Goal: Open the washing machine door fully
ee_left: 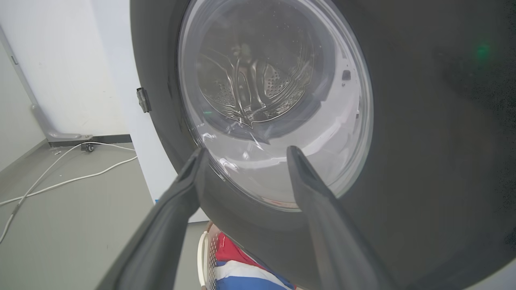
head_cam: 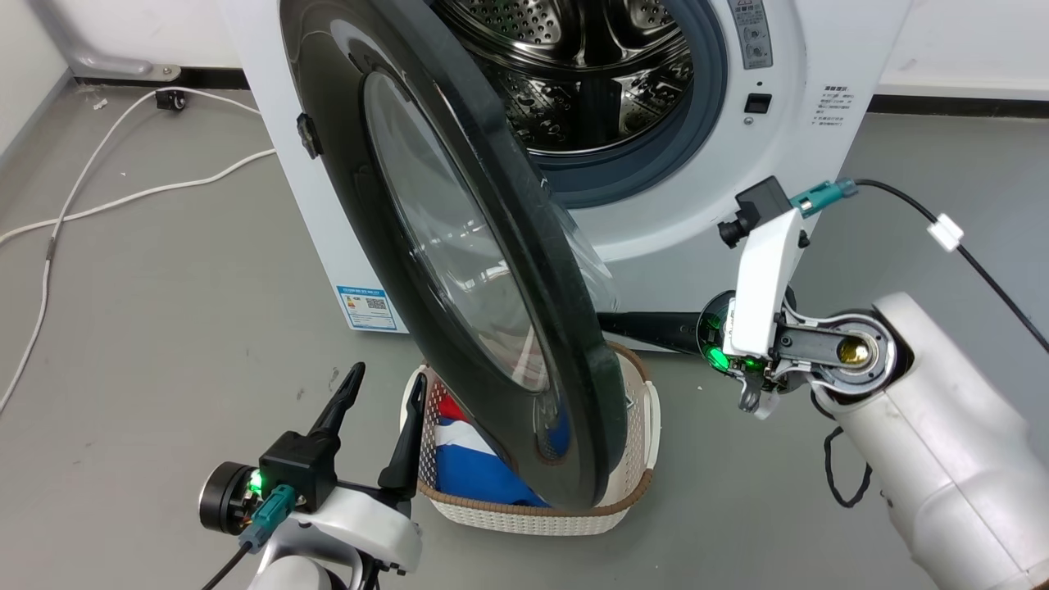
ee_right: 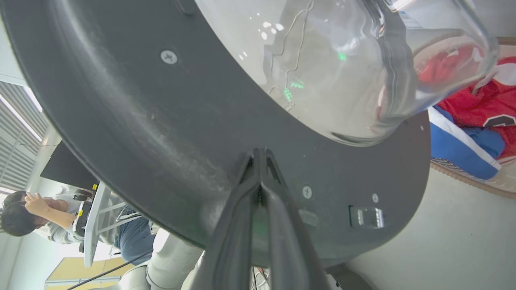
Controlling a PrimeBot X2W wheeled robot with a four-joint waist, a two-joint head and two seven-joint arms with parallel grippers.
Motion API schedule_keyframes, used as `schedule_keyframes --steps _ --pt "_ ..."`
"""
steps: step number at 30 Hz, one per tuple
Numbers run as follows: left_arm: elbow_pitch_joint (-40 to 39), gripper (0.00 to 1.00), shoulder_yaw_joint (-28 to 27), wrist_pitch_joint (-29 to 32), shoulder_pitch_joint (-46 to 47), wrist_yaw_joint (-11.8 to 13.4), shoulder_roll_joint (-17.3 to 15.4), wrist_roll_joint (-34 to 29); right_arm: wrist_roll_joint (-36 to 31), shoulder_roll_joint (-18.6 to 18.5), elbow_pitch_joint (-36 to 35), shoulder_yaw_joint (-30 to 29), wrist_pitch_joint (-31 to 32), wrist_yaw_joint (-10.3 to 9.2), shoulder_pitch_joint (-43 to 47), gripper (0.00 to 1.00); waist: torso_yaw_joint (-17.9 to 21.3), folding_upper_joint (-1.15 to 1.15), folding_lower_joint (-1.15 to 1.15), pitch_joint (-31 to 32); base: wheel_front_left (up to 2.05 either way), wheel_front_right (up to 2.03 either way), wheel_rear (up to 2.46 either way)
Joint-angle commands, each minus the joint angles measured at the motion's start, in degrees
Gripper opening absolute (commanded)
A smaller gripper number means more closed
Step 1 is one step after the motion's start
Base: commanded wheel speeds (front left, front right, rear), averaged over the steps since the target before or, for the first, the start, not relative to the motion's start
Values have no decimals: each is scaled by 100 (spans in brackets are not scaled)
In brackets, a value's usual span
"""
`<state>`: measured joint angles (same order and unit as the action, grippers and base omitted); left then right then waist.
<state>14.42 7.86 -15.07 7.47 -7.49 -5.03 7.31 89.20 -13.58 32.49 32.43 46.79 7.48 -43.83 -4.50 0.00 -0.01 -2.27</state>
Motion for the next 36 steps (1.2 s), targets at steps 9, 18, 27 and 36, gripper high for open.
schedule_keyframes --steps 9,18,27,36 --pt "-15 100 -73 -15 -118 0 0 7 -62 -94 -478 -849 -1750 2 925 0 154 0 1 113 0 0 0" --pt "-2 100 -143 -15 -203 0 28 -31 -389 -342 -1022 -1431 -3194 2 2163 0 353 0 1 229 0 0 0" --pt "-9 100 -209 -15 -231 0 42 -50 -1551 -540 -1550 -1924 -4906 2 3588 47 484 0 1 269 0 0 0" --pt "0 100 -344 -15 -263 1 14 -53 -4218 -319 -1742 -2823 -5914 2 4158 100 683 0 1 301 0 0 0"
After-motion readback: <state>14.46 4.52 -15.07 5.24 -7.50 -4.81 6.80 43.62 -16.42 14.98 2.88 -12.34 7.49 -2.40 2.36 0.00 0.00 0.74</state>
